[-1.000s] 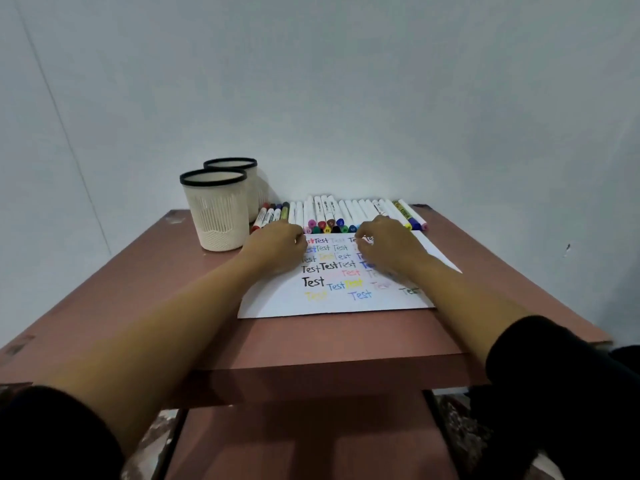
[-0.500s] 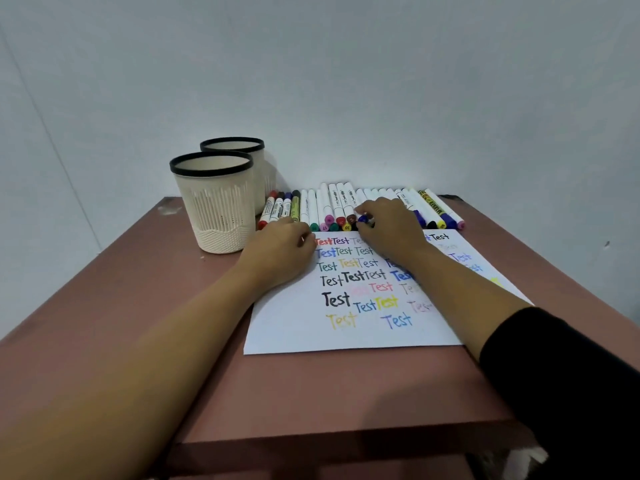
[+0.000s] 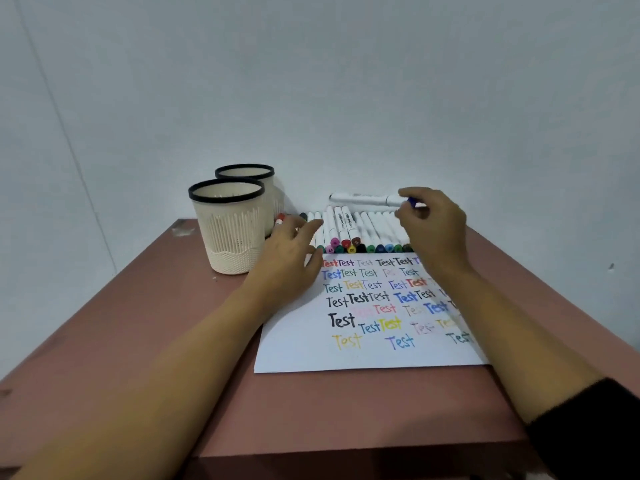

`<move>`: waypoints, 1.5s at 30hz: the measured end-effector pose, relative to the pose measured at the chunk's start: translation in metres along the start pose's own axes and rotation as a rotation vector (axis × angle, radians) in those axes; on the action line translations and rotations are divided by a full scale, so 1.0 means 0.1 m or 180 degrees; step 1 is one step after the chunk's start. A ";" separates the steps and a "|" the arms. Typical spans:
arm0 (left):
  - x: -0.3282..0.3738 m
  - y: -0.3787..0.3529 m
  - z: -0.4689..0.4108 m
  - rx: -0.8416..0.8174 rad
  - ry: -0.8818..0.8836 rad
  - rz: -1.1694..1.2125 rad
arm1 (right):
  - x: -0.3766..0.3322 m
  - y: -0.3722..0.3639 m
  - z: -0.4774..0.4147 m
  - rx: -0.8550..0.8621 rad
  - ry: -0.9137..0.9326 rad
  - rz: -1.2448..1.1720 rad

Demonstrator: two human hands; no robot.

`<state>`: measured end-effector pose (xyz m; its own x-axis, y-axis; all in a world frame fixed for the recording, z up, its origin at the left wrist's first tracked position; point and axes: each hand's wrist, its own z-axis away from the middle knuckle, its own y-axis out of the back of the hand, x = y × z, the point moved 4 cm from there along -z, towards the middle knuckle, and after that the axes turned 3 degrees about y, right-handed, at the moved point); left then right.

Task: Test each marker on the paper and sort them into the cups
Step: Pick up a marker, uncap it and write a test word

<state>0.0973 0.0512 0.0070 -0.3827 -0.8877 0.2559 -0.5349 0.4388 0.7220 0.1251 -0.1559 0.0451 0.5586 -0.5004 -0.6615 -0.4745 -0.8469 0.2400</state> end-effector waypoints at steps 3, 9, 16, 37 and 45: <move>0.01 0.04 -0.01 0.0133 -0.0099 -0.0046 | -0.09 0.09 0.05 -0.0211 -0.0448 -0.0987; 0.04 0.03 0.00 -0.0082 -0.0080 -0.0010 | -0.11 -0.03 0.12 -0.0623 -0.0728 -0.1578; 0.03 0.01 0.00 0.0075 -0.0231 -0.0029 | -0.05 -0.15 0.17 -0.0503 -0.1396 -0.2524; 0.18 -0.08 0.01 -0.0542 0.0322 0.1414 | -0.11 -0.52 0.48 -0.1709 -0.1717 -0.2394; 0.21 -0.06 -0.01 -0.0491 0.0670 0.1678 | -0.14 -0.52 0.46 -0.1653 -0.1630 -0.2468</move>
<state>0.0933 0.0301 0.0088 -0.4011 -0.5708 0.7164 -0.1911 0.8170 0.5440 0.1107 -0.0963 0.0088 0.1736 0.2416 -0.9547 0.3043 -0.9352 -0.1813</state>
